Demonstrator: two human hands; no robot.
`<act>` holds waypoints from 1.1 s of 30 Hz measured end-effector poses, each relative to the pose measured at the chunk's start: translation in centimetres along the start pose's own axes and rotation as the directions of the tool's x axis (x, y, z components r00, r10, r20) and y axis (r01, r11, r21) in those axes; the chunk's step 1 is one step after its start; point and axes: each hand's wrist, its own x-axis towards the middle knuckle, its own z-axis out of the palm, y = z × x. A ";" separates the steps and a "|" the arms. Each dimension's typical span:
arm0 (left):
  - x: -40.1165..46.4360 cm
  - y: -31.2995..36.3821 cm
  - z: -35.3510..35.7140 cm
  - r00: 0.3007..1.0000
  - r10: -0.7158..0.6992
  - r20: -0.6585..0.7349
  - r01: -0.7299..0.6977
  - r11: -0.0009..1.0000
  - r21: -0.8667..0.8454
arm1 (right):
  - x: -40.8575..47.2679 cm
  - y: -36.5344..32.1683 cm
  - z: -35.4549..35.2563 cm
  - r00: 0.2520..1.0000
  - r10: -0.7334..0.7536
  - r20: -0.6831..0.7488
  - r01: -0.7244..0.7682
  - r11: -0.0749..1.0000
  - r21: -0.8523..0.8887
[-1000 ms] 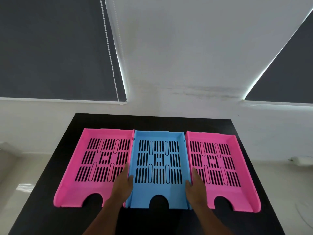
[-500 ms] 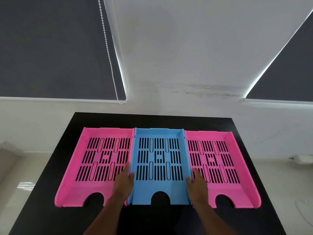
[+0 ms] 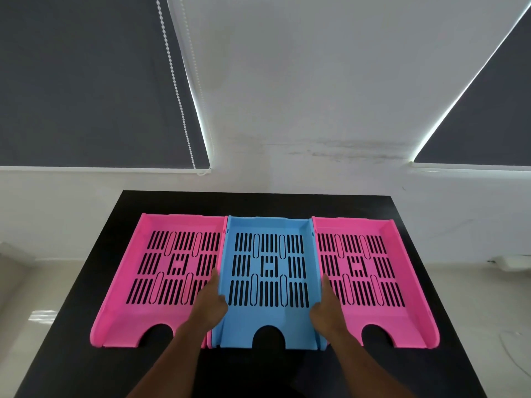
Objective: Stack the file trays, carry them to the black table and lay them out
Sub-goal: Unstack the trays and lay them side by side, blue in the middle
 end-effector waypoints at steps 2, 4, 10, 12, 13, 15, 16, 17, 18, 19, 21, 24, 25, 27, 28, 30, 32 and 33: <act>0.0 0.0 0.0 1.000 -0.015 0.020 0.015 1.000 -0.005 | 0.0 0.0 0.0 1.000 -0.004 -0.005 0.004 1.000 0.008; -0.1 -0.2 0.2 1.000 -0.024 0.005 0.025 1.000 -0.019 | -0.2 0.1 -0.2 1.000 0.006 -0.021 -0.006 1.000 0.022; -0.3 -0.4 1.3 0.995 -0.069 -0.075 0.068 0.998 -0.020 | -0.4 0.8 -0.3 0.995 0.004 -0.104 -0.005 1.000 -0.006; -0.2 -0.4 1.2 0.995 -0.067 -0.069 0.066 0.998 -0.014 | -0.2 0.7 -0.3 0.995 -0.001 -0.104 0.000 1.000 -0.007; -0.2 -0.4 1.2 0.996 -0.070 -0.063 0.069 0.998 -0.013 | -0.3 0.6 -0.3 0.995 -0.001 -0.101 0.001 1.000 -0.006; -0.1 -0.3 1.1 0.995 -0.075 -0.064 0.073 0.997 -0.024 | -0.3 0.5 -0.4 0.995 -0.008 -0.096 0.009 1.000 0.004; -0.1 -0.4 1.1 0.995 -0.073 -0.066 0.071 0.997 -0.038 | -0.4 0.5 -0.4 0.996 -0.015 -0.093 0.016 1.000 0.009; -0.1 -0.5 1.2 0.995 -0.069 -0.069 0.066 0.997 -0.048 | -0.4 0.6 -0.4 0.996 -0.020 -0.090 0.021 1.000 0.013; -0.2 -0.6 1.2 0.996 -0.061 -0.072 0.057 0.997 -0.054 | -0.3 0.6 -0.4 0.996 -0.018 -0.086 0.019 1.000 0.014; -0.3 -0.8 1.3 0.996 -0.044 -0.077 0.040 0.998 -0.058 | -0.4 0.5 -0.5 0.997 -0.014 -0.077 0.015 1.000 0.015; -0.5 -0.8 1.4 0.997 -0.015 -0.079 0.011 0.999 -0.054 | -0.7 0.3 -0.5 0.998 -0.015 -0.056 0.016 1.000 0.018; -0.3 -0.8 1.1 0.999 -0.005 -0.042 0.004 1.000 -0.026 | -0.8 0.0 -0.4 0.999 -0.008 -0.047 0.009 1.000 0.026; -0.3 -0.7 1.0 0.999 -0.005 -0.034 0.005 1.000 -0.021 | -0.8 -0.1 -0.3 0.999 -0.002 -0.046 0.004 1.000 0.028; -0.4 -0.7 0.9 1.000 -0.004 -0.028 0.003 1.000 -0.010 | -0.6 0.2 -0.1 0.999 -0.010 -0.048 0.011 1.000 0.012; -0.4 -0.7 1.0 1.000 -0.005 -0.030 0.005 1.000 -0.010 | -0.5 0.3 0.0 0.999 -0.015 -0.051 0.015 1.000 0.005; -0.2 -0.8 1.1 0.999 -0.013 -0.037 0.012 1.000 -0.008 | -0.5 0.6 0.0 0.998 -0.022 -0.059 0.022 1.000 0.002; -0.1 -0.9 1.3 0.999 -0.022 -0.046 0.021 1.000 -0.008 | -0.6 0.6 0.0 0.998 -0.019 -0.067 0.019 1.000 0.002; -0.1 -0.8 1.3 0.999 -0.025 -0.048 0.025 1.000 -0.008 | -0.7 0.5 -0.1 0.997 -0.016 -0.069 0.016 1.000 0.004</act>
